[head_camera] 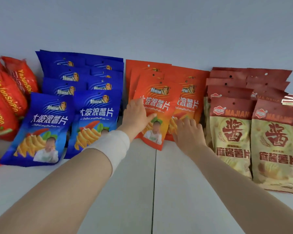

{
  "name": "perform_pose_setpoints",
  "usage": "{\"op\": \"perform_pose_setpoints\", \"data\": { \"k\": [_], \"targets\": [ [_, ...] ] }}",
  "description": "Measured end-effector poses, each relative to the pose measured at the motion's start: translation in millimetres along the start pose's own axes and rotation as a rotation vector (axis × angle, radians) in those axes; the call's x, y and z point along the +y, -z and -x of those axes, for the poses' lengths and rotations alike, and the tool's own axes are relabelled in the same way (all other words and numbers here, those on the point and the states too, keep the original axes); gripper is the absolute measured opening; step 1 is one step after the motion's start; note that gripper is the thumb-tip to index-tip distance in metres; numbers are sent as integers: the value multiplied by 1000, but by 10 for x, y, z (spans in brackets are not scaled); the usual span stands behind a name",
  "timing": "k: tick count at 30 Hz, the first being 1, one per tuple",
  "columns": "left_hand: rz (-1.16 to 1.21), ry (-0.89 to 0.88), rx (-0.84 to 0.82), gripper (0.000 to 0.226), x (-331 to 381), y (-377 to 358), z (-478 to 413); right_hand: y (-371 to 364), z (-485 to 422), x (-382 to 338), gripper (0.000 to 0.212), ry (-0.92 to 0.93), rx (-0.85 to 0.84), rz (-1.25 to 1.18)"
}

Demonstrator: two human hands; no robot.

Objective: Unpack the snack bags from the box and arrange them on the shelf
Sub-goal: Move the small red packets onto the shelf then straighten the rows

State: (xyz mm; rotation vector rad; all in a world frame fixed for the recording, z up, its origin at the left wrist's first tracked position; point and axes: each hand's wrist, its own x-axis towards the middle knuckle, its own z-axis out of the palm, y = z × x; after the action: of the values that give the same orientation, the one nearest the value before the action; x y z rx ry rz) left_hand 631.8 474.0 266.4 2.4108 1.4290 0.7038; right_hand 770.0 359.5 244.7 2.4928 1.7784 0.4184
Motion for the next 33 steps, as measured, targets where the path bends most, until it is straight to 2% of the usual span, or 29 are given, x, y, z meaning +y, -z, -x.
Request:
{"op": "perform_pose_setpoints", "data": {
  "k": [5,9,14,17,21,25,33],
  "targets": [
    [209,112,27,103,-146,-356,-164,-199,-47,3,56,-168,-15,-125],
    [313,150,138,109,-182,-517,-196,-315,-71,41,70,-281,16,-238],
    [361,130,331,102,-212,-546,-169,-446,-75,21,77,-337,56,-428],
    [393,167,447,95,-267,-557,-165,-541,-94,10,81,-433,121,-621],
    [485,141,611,90,-312,-597,-145,-617,-136,8,92,-555,124,-838],
    [530,122,708,88,-343,-678,-205,-673,-180,11,90,-542,181,-930],
    [406,84,814,74,-328,-868,-259,-724,-243,72,86,-511,204,-991]
  ]
}}
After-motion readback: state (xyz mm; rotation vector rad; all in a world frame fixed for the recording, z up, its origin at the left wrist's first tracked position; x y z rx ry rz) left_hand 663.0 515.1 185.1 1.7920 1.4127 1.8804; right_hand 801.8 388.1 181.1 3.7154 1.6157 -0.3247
